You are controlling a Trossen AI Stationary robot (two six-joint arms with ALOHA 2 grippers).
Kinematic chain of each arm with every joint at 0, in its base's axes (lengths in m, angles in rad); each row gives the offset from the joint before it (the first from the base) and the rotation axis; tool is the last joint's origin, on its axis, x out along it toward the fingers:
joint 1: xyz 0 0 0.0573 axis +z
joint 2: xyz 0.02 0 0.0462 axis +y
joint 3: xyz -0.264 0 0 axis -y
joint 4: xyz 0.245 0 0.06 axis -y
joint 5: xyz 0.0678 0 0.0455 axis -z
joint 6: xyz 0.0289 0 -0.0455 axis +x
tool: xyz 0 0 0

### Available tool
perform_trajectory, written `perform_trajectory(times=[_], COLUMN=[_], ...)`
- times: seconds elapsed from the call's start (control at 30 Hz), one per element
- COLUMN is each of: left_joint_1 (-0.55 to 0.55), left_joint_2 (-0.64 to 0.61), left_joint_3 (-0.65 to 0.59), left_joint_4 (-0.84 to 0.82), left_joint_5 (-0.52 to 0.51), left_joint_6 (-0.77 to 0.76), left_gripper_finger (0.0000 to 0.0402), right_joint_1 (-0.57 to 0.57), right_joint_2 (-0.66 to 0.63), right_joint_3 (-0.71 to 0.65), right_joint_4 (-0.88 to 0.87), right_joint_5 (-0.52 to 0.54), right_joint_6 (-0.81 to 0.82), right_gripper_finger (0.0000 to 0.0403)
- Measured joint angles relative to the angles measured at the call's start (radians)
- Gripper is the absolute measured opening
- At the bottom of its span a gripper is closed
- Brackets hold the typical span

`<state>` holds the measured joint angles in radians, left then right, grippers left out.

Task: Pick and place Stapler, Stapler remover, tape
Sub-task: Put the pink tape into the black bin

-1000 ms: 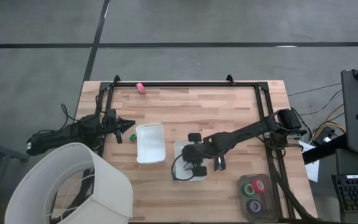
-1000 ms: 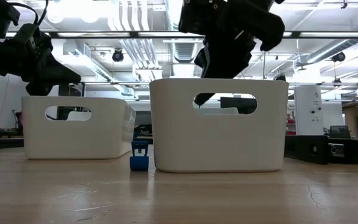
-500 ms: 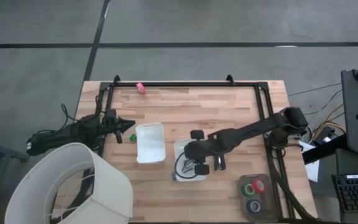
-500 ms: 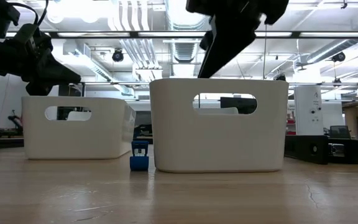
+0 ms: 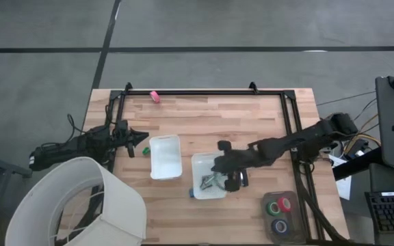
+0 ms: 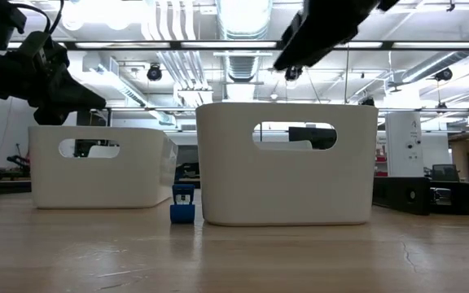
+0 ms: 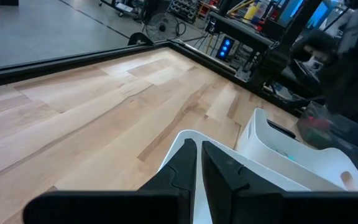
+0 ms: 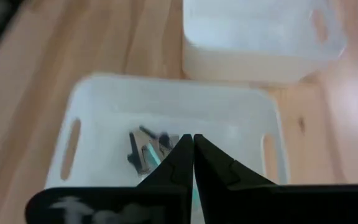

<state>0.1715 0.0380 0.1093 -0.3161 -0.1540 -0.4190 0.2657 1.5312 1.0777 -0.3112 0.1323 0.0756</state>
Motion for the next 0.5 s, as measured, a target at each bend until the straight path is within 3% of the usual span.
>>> perform_trajectory(times=[0.3,0.5], left_joint_1=[0.000,0.000], left_joint_2=[0.004,0.005], left_joint_3=[0.000,0.000], left_joint_4=[0.000,0.000], left_joint_5=[-0.001,-0.001], left_joint_6=[0.000,0.000], left_gripper_finger=[0.0028,0.0028], right_joint_1=[-0.010,-0.010], right_joint_2=[-0.384,-0.627], right_joint_3=[-0.311,-0.512], right_joint_4=[0.116,0.278], right_joint_5=[-0.006,-0.084], right_joint_6=[-0.017,-0.031], right_gripper_finger=[0.0008,0.0008])
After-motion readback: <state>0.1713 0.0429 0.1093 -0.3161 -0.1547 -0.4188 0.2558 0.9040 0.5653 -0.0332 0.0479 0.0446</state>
